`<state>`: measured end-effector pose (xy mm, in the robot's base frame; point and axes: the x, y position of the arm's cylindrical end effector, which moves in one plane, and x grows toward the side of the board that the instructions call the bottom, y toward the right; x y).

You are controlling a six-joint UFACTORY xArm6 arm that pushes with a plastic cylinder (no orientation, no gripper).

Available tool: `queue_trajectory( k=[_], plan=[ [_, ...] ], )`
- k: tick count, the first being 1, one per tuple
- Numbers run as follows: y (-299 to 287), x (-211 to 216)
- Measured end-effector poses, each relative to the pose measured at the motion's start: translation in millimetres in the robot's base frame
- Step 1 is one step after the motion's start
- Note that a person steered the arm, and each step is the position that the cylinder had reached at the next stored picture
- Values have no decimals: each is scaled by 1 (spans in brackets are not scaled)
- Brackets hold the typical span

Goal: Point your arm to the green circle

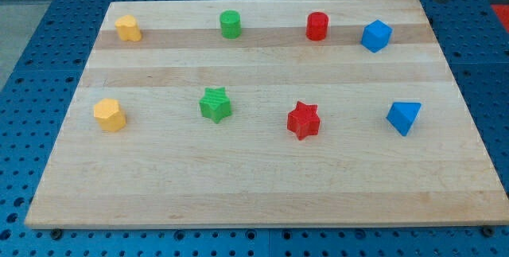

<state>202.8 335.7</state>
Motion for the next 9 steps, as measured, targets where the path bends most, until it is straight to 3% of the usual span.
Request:
queue_trajectory(
  k=[2, 4, 6, 7, 9],
  plan=[
    [1, -3],
    [-120, -11],
    [-185, -5],
    [-293, -4],
    [-362, -9]
  ],
)
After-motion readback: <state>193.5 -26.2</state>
